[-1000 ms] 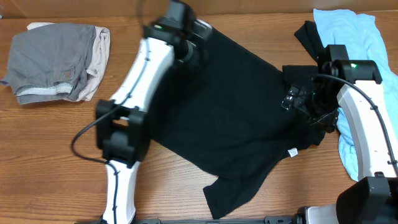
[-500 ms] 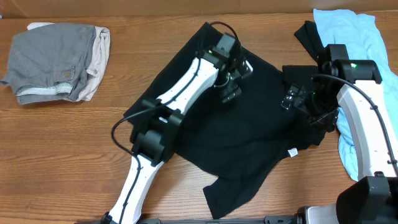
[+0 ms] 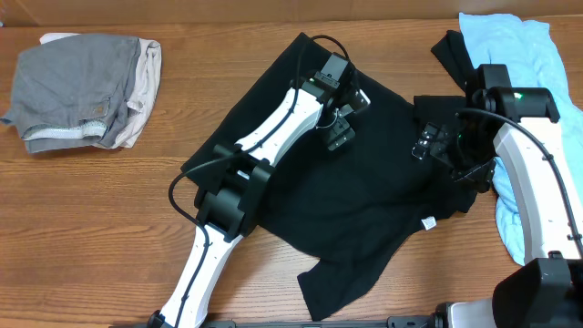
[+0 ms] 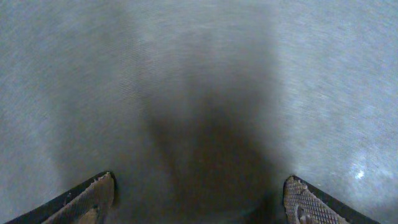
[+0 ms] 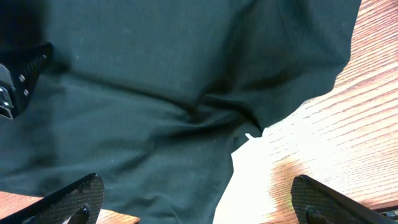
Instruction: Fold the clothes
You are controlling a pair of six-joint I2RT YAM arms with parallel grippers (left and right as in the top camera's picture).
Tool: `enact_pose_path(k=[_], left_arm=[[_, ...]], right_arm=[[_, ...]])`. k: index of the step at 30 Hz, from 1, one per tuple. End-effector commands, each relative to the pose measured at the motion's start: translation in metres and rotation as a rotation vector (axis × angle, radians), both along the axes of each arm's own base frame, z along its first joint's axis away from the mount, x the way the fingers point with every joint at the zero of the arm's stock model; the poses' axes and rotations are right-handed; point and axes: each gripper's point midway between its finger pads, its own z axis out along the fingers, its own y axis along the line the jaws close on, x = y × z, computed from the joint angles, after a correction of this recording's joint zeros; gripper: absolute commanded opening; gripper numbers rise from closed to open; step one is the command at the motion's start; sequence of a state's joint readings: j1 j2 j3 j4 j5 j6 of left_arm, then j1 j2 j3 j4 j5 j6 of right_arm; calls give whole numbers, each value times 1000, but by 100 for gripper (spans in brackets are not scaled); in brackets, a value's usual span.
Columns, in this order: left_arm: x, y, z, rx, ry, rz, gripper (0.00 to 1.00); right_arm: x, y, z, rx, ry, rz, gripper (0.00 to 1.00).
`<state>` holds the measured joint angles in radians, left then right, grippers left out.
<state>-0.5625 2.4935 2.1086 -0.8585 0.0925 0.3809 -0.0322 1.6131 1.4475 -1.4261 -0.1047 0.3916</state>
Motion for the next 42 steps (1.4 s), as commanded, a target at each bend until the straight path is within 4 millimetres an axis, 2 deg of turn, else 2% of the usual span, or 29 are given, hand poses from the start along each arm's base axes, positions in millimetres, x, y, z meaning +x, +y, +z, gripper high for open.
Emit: enact_pose_path(k=[1,6,9,11,15,22,27,30,33,36,38,40,42], left_arm=[[16,56,-59,116,64,209,90],[25,110,-91,125,155,444,95],[33,148,-94,114,193,610,96],[40,183,-94,96,220,755,98],[40,230,-94,-4,335,939,99],[33,245,-89,-142,469,984,98],[30,234,-78,-139,492,953,100],[34,217,-53,-152,493,898,100],[43,200,-16,-157,455,830,100],[54,184,32,-177,387,790,100],[59,176,65,-207,339,771,100],[62,171,100,-250,290,777,100],[63,169,132,-293,240,783,100]], right_arm=[[5,0,8,4,-31,1,100],[6,0,8,4,-39,0,100],[8,0,8,4,-46,-3,100],[13,1,8,13,-62,-3,100],[26,9,5,60,-105,1,100],[40,23,-16,142,-130,13,100],[39,36,-44,182,-100,34,100],[34,52,-61,212,-74,69,96],[30,73,-73,241,-67,120,91],[28,97,-81,259,-81,167,81],[27,111,-86,264,-90,185,70],[27,126,-89,272,-106,200,59],[26,139,-93,281,-123,215,54]])
